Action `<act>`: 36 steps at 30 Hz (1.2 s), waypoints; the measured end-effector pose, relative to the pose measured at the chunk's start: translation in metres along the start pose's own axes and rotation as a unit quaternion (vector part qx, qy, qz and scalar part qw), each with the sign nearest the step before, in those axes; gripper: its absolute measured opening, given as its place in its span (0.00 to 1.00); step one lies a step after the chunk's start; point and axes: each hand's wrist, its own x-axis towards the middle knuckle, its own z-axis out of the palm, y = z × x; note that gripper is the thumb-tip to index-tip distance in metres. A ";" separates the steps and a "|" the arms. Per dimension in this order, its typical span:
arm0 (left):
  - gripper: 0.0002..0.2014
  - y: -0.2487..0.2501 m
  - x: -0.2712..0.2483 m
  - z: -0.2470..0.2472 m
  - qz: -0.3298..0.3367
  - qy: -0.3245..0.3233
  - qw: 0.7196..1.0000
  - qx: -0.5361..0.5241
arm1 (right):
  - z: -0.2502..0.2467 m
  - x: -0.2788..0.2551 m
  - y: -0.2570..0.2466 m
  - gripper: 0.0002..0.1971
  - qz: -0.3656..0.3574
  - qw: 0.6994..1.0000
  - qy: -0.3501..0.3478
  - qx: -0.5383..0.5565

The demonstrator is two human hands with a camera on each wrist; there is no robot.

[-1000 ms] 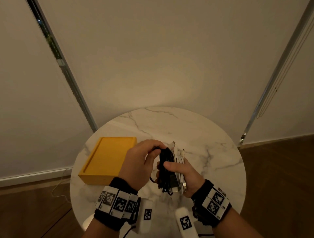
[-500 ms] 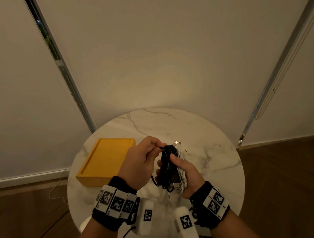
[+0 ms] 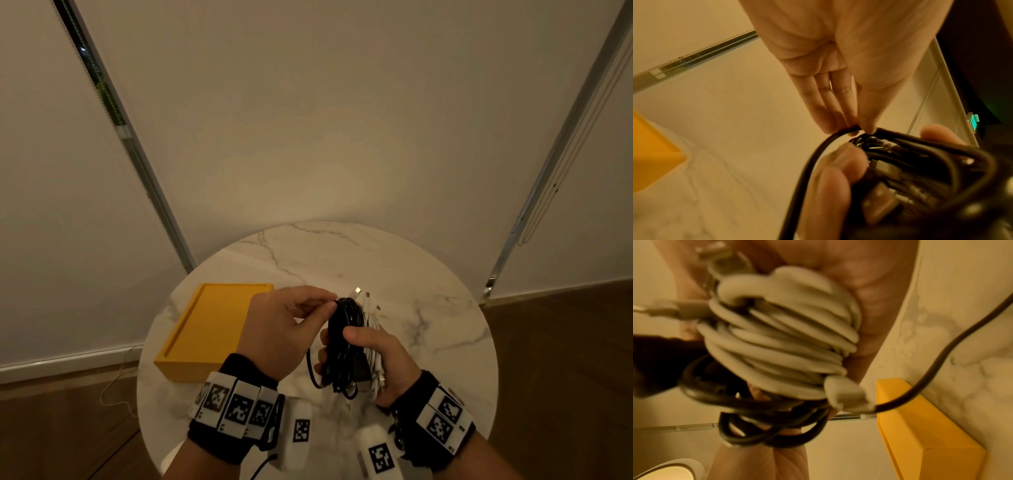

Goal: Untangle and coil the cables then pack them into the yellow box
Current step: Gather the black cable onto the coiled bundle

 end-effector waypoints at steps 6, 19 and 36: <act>0.07 0.002 -0.003 0.003 -0.058 -0.018 0.994 -0.091 | 0.000 0.001 -0.002 0.42 -0.017 1.000 0.008 -0.007; 0.34 -0.007 -0.013 0.012 -0.058 -0.166 0.974 -0.142 | -0.006 0.002 -0.006 0.42 -0.024 0.998 0.051 0.001; 0.15 -0.014 -0.026 0.026 -0.119 -0.078 0.973 -0.183 | -0.011 -0.001 -0.011 0.25 -0.039 0.998 0.048 0.005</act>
